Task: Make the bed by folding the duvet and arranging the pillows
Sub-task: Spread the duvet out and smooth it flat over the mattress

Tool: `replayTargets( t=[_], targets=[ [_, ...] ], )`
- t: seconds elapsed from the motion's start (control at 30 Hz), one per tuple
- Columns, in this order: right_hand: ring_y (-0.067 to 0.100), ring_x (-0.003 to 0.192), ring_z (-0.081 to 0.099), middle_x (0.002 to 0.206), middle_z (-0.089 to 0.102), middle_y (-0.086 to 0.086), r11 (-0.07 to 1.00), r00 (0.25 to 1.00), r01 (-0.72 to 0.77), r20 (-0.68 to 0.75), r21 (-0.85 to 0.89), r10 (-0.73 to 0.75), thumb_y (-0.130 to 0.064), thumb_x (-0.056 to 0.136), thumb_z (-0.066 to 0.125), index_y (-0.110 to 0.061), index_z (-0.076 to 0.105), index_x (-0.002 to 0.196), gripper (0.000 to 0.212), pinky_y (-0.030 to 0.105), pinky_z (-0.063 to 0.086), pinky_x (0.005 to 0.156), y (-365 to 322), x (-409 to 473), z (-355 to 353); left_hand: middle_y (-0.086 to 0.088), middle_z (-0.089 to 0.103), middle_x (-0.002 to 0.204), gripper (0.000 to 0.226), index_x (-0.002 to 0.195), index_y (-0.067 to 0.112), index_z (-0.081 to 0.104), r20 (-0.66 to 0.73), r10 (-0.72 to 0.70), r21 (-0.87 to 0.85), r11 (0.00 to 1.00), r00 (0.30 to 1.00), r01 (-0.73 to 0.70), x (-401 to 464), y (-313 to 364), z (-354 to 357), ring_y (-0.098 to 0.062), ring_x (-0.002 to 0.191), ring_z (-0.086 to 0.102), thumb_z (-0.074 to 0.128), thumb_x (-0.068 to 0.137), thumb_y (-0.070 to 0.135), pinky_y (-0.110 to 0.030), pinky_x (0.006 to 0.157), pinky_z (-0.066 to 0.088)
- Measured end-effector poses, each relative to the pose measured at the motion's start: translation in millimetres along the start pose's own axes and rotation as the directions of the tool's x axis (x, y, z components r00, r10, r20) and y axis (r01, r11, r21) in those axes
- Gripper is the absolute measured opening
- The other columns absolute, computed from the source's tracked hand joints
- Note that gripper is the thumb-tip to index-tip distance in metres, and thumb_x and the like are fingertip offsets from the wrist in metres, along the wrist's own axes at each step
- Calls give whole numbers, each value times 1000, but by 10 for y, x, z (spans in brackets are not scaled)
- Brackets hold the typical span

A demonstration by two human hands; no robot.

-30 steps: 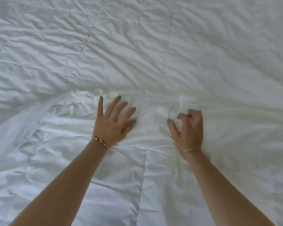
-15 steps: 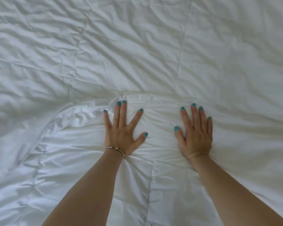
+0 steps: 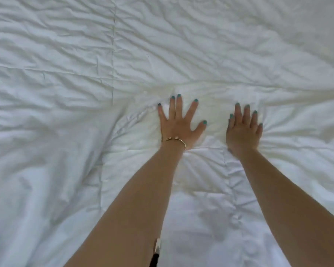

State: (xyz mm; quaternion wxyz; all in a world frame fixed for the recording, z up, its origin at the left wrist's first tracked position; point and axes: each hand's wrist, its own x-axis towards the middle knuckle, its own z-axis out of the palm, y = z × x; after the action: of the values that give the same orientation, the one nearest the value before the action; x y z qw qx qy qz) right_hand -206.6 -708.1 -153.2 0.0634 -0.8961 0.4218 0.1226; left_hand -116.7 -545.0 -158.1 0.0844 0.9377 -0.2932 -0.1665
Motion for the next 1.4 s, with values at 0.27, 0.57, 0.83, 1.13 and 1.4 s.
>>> replayTargets(
  t=[0.27,0.57,0.83,1.13,1.4],
  targets=[
    [23,149,-9,162,-10,-8,976,970,182,144,115,-198,-54,89,-2,-44,-17,146,60,52,0,118,-1061,-2661,387,-4,22,158,55,147,27,35,-67,108,121,988,992,-99,-2066,-1451,-460,-25,146,15,35,93,38,-52,114,-15],
    [12,125,43,140,40,-10,678,805,446,69,585,-589,-34,96,49,-58,-6,144,77,36,45,95,-2648,-3003,-83,-6,21,158,96,147,39,29,-191,-168,274,937,967,217,-3473,-2803,-640,-43,144,13,72,62,33,-68,108,7],
    [14,146,19,161,13,-9,741,808,424,152,520,-569,-24,92,59,-51,-18,145,97,40,40,107,-2692,-2649,-203,-7,36,151,117,147,50,4,-122,-322,9,946,939,325,-3299,-3240,-809,-41,118,53,57,62,-12,-52,75,55],
    [17,149,-10,159,-15,-20,710,704,586,188,389,-684,-29,96,54,-53,-13,145,87,62,13,115,-3252,-2196,-315,-16,41,141,65,137,16,48,-431,-324,240,859,842,453,-1701,-4540,-2383,-41,122,40,63,76,-1,-57,99,35],
    [40,142,-27,158,-27,-1,800,811,583,170,-142,-560,-92,69,31,-61,-22,138,92,71,-9,107,-3367,-1977,82,-4,-3,161,66,149,44,2,-217,-144,177,967,965,184,-1435,-3480,-1090,-29,147,-12,22,90,67,-67,100,-22]
  ],
)
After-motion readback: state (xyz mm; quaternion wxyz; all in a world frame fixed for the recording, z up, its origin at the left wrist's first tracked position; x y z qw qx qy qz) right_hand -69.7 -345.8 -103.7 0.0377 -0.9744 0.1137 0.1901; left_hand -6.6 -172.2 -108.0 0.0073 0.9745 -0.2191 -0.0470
